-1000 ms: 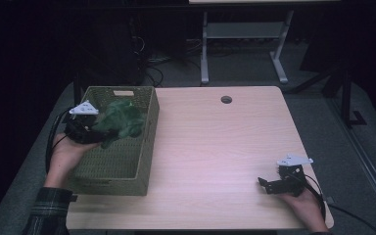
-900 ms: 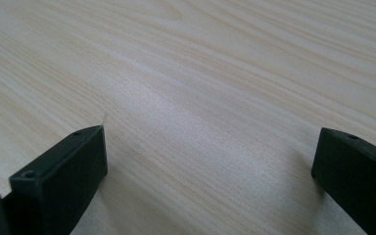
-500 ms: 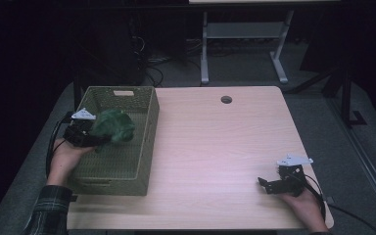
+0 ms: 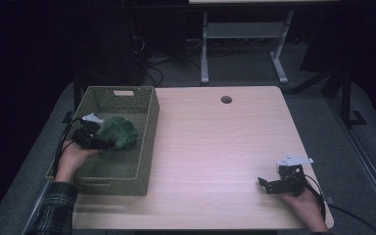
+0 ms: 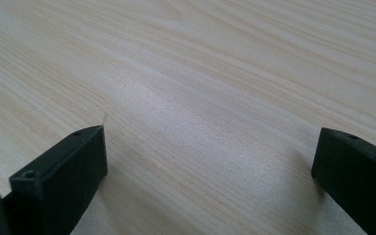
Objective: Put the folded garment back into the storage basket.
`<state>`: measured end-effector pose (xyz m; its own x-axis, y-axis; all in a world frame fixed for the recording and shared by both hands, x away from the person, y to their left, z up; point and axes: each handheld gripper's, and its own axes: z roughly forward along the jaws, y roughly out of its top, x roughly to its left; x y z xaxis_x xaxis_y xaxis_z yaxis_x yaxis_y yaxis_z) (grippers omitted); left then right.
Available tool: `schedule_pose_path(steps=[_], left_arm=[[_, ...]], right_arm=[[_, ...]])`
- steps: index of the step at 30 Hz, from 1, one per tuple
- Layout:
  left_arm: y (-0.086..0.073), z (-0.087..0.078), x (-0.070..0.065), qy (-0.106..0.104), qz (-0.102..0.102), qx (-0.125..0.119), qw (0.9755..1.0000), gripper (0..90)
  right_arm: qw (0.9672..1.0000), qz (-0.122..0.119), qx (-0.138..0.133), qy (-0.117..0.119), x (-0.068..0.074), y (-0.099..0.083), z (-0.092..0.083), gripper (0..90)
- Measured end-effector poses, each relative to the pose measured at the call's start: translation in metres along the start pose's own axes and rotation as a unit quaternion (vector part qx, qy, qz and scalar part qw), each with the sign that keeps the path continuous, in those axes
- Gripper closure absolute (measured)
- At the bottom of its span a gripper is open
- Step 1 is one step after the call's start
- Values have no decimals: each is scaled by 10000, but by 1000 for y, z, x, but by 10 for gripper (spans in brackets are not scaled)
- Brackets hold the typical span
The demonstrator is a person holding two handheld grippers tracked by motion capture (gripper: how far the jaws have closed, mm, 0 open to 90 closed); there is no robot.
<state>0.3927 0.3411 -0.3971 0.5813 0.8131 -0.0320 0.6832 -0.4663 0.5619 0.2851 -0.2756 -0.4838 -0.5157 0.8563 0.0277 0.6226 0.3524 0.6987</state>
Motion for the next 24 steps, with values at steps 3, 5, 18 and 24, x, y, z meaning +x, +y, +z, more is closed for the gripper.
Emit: schedule_pose_path(steps=[3, 5, 18, 24], left_arm=[[-1, 7, -2, -50, 69, 230, 9997, 644], [-1, 11, -5, -35, 130, 385, 9992, 629], [-4, 15, -3, -210, -69, 400, 9990, 200], [-3, 2, -1, -178, -130, 87, 9997, 130]], right_arm=[[10000, 2, 2, 0, 0, 0, 0, 0], [10000, -1, 1, 0, 0, 0, 0, 0], [10000, -8, 4, -1, 0, 0, 0, 0], [10000, -13, 4, 2, 0, 0, 0, 0]])
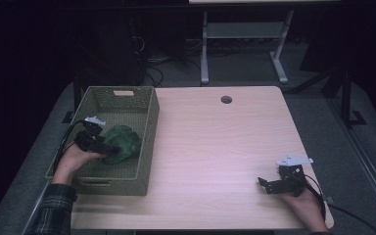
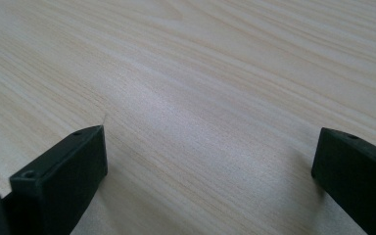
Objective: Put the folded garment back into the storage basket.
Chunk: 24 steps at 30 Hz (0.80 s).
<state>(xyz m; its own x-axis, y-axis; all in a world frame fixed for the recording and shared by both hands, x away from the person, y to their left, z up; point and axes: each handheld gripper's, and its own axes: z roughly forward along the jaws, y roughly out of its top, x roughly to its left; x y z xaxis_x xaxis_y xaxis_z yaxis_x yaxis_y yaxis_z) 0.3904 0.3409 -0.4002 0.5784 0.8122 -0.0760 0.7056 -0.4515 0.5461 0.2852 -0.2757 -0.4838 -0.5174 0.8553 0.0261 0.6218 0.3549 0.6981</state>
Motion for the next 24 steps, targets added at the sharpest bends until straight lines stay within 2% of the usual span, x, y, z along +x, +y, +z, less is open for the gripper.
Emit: schedule_pose_path(steps=[4, 12, 17, 19, 24], left_arm=[[1, -7, -1, 38, 38, -51, 10000, 129], [7, -25, -10, 53, 23, -422, 9991, 130], [12, -30, -16, 24, 30, -553, 9985, 130], [18, -33, -23, 31, 54, -685, 9976, 137], [25, -35, -35, -36, 133, -802, 9967, 136]], right_arm=[[10000, 2, 0, -2, 0, 0, 0, 0], [10000, 2, 0, -3, 0, 0, 0, 0], [10000, 1, 0, -1, 0, 0, 0, 0], [10000, 1, 1, 0, 0, 0, 0, 0], [10000, 2, 0, -3, 0, 0, 0, 0]])
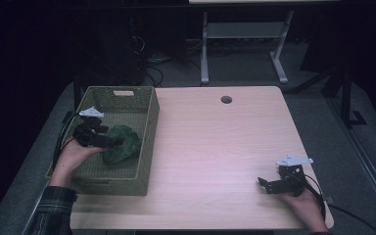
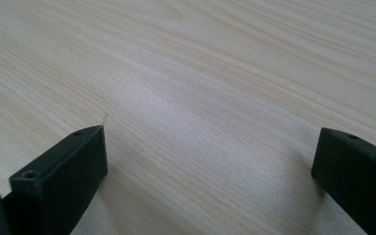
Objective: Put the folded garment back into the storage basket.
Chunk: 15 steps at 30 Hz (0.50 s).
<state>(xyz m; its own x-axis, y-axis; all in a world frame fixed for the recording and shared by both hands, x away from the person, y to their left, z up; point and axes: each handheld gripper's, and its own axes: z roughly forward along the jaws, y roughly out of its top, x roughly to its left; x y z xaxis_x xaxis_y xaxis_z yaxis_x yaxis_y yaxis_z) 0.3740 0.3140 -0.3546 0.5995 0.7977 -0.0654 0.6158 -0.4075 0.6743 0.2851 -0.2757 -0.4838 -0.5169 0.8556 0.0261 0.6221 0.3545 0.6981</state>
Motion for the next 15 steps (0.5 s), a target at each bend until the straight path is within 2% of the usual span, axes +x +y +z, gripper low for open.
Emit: schedule_pose_path(steps=[8, 15], left_arm=[[15, -1, -27, -147, 188, -279, 9993, 139], [27, 3, -55, -369, 381, -381, 9979, 138]], right_arm=[[10000, 12, -4, -2, 0, 0, 0, 0], [10000, 2, 2, 2, 0, 0, 0, 0]])
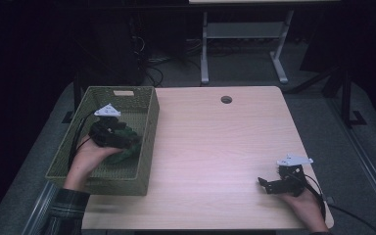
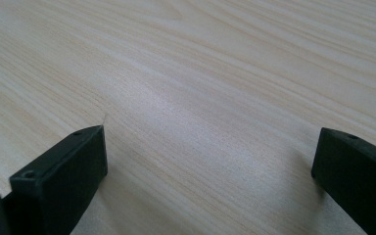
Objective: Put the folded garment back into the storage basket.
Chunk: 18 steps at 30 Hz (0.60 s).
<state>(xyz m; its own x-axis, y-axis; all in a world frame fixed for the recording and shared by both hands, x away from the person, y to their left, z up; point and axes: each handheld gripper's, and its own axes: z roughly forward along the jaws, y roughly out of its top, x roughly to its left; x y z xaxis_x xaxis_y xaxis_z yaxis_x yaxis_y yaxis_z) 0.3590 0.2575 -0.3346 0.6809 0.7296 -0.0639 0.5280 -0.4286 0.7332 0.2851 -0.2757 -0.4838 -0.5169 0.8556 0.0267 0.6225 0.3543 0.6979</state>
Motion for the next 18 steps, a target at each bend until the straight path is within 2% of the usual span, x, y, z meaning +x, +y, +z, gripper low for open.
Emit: schedule_pose_path(steps=[9, 15, 16, 17, 18], left_arm=[[17, 16, -34, -286, 312, -78, 9991, 138], [28, 30, -59, -479, 400, -207, 9978, 138], [28, 30, -59, -479, 400, -207, 9978, 138], [32, 36, -70, -508, 450, -234, 9974, 138], [34, 39, -73, -523, 466, -233, 9973, 138]], right_arm=[[10000, -1, -1, -3, 0, 0, 0, 0], [10000, -3, -3, -3, 0, 0, 0, 0], [10000, -3, -3, -3, 0, 0, 0, 0], [10000, -2, -3, -1, 0, 0, 0, 0], [10000, -3, -2, -1, 0, 0, 0, 0]])
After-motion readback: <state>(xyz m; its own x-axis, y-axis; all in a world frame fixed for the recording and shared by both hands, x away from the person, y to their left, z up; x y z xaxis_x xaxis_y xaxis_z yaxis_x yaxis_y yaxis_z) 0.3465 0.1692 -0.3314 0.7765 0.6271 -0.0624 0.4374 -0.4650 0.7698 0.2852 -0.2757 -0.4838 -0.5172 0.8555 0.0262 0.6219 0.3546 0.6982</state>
